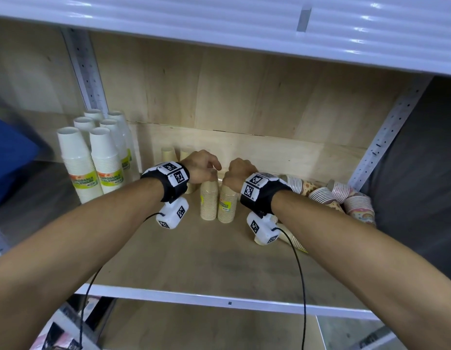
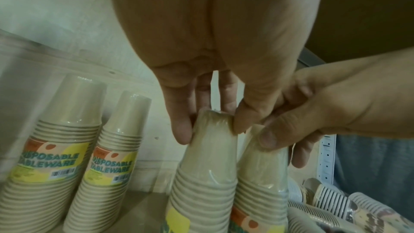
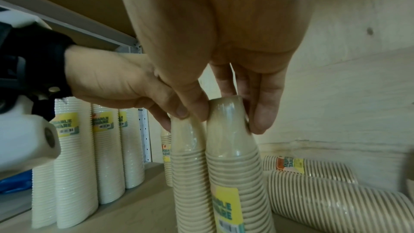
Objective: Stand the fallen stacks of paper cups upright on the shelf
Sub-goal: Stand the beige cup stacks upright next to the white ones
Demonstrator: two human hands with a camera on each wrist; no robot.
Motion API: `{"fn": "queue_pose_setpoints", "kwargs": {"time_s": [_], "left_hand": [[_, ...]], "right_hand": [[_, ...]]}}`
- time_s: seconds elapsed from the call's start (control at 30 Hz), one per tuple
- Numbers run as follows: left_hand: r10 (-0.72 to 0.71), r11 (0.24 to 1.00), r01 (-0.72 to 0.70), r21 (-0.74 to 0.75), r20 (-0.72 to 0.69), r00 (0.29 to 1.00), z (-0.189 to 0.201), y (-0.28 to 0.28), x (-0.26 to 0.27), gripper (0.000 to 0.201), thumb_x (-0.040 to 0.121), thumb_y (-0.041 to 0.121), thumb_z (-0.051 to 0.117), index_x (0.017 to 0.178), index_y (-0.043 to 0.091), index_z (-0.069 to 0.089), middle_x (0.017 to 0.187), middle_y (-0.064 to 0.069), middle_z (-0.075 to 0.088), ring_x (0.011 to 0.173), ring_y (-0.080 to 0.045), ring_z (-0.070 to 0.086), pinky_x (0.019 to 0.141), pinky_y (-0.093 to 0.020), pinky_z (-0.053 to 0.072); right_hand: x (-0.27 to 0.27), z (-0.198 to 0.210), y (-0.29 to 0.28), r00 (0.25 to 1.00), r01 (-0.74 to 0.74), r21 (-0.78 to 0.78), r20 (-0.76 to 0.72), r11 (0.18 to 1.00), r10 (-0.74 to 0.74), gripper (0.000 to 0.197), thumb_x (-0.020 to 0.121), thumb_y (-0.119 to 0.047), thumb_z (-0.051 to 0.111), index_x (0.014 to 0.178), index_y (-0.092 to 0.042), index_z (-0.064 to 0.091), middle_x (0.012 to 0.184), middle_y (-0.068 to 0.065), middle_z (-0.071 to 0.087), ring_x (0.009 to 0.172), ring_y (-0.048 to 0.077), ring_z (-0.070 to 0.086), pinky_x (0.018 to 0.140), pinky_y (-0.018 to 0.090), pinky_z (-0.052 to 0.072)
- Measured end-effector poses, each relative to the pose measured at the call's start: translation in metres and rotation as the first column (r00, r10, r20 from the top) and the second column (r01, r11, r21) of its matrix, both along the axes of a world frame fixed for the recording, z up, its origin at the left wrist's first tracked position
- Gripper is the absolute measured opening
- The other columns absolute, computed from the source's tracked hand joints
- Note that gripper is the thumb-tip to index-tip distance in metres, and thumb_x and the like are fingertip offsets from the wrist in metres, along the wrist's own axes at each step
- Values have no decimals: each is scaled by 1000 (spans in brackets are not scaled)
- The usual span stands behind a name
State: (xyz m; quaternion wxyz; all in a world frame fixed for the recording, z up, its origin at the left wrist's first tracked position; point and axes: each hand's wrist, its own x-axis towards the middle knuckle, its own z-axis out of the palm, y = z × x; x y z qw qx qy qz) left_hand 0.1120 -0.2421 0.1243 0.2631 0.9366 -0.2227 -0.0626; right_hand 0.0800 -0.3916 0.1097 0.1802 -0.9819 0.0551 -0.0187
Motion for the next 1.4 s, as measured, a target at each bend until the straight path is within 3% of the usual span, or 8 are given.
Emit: {"fn": "queue_pose_setpoints", "kwargs": {"time_s": [0.13, 0.27, 0.37, 0.5, 0.83, 1.0, 1.23, 1.4], "left_hand": [[34, 999, -35, 15, 52, 998, -1, -2, 0, 29, 86, 28, 71, 113, 19, 69, 110, -2, 58, 103, -20, 58, 81, -28, 44], [32, 999, -32, 7, 23, 999, 1, -1, 0, 35, 84, 29, 70, 118, 22, 66, 112, -3, 59, 102, -19, 58, 81, -28, 45], [1, 999, 0, 34, -15, 1000, 1, 1, 1, 36, 84, 25, 69, 120, 24, 66, 117, -2, 59, 109, -19, 57, 89, -31, 47], [34, 998, -36, 53, 41, 999, 2, 0, 2, 33, 83, 33, 72, 113, 19, 69, 107, -1, 59, 97, -18, 57, 75, -25, 42], [7, 998, -8, 59, 18, 1000, 2, -1, 2, 35, 85, 31, 71, 118, 20, 67, 113, -3, 58, 102, -19, 56, 80, -27, 43], [31, 999, -31, 35, 10, 999, 2, -2, 2, 41, 81, 42, 74, 115, 22, 66, 107, 0, 58, 97, -18, 57, 76, -28, 43], [-9, 999, 9, 39, -4, 1000, 0, 1, 2, 37, 83, 29, 72, 118, 18, 67, 113, -2, 60, 105, -19, 57, 82, -28, 46], [-12, 998, 11, 57, 9, 1000, 2, 0, 2, 37, 82, 28, 72, 117, 16, 68, 113, -2, 61, 101, -18, 59, 80, -27, 47]], "right_hand": [[3, 2, 4, 999, -25, -1, -29, 1000, 25, 32, 78, -20, 63, 107, -5, 61, 110, 13, 63, 84, 24, 57, 58, 24, 40], [-1, 5, 2, 1000, -20, 10, -22, 1000, 20, 37, 83, -25, 63, 114, -6, 54, 110, 8, 52, 96, 26, 55, 70, 29, 42], [1, 6, 1, 1000, -10, -5, -18, 1000, 10, 14, 80, -15, 61, 87, -8, 51, 90, 5, 49, 85, 25, 54, 58, 24, 39], [5, 6, 5, 1000, -11, 13, -20, 1000, 11, 30, 77, -9, 61, 62, -12, 35, 81, 8, 50, 76, 24, 52, 48, 20, 29], [9, 5, 2, 998, -34, 13, -55, 999, 35, 14, 75, -10, 62, 73, -7, 48, 86, 10, 54, 76, 23, 54, 47, 20, 31], [9, 4, 0, 998, -49, 5, -48, 999, 49, 26, 78, -12, 63, 102, -2, 63, 92, 10, 56, 81, 23, 55, 47, 21, 30], [7, 4, -2, 998, -44, 15, -41, 999, 45, 11, 77, -10, 61, 77, -7, 51, 85, 10, 54, 78, 24, 53, 47, 20, 29], [8, 4, -3, 997, -61, 14, -40, 998, 62, 16, 76, -13, 62, 91, -10, 60, 102, 9, 62, 83, 23, 57, 51, 20, 35]]}}
